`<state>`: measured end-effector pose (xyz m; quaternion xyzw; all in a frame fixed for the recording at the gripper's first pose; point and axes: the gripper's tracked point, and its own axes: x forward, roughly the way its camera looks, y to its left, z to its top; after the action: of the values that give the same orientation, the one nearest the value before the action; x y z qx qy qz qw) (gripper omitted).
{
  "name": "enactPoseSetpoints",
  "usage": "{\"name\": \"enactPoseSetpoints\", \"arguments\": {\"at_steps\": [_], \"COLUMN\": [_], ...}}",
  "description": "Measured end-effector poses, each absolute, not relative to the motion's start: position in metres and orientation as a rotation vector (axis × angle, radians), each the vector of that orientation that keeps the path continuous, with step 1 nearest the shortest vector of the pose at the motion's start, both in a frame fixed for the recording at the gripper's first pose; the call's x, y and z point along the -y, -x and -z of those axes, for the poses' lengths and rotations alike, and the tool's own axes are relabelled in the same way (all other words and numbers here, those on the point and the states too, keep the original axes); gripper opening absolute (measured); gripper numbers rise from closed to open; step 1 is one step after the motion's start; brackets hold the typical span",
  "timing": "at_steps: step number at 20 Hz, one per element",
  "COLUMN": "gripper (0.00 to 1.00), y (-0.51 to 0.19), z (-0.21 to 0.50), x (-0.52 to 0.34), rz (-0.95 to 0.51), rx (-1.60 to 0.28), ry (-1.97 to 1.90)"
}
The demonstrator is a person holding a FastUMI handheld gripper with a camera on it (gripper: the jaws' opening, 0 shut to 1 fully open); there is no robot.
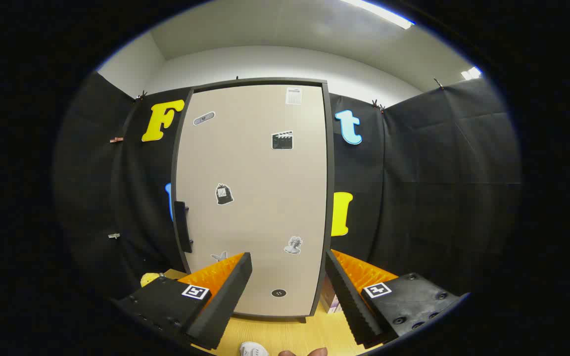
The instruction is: Open the shoe cabinet door, grab the shoes and put them into the shoe cabinet, then close the shoe cabinet door.
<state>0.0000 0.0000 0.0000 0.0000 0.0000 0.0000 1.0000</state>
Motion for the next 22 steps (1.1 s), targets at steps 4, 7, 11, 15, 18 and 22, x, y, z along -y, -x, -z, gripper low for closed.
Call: {"name": "enactPoseSetpoints", "arguments": {"at_steps": [4, 7, 11, 15, 18, 22], "gripper": [0.97, 0.97, 0.97, 0.97, 0.97, 0.97], "y": [-0.0012, 0.0005, 0.0026, 0.0027, 0.004, 0.0042], "z": [0.003, 0.0035, 0.0046, 0.005, 0.0059, 0.0076], "x": [-0.0002, 0.0002, 0.0006, -0.0009, -0.0006, -0.0015], "rz": [-0.007, -0.003, -0.006, -0.008, -0.006, -0.004], "rx": [-0.005, -0.005, -0.006, -0.004, -0.004, -0.006], "ry": [-0.023, -0.018, -0.005, -0.014, -0.013, -0.009]}}
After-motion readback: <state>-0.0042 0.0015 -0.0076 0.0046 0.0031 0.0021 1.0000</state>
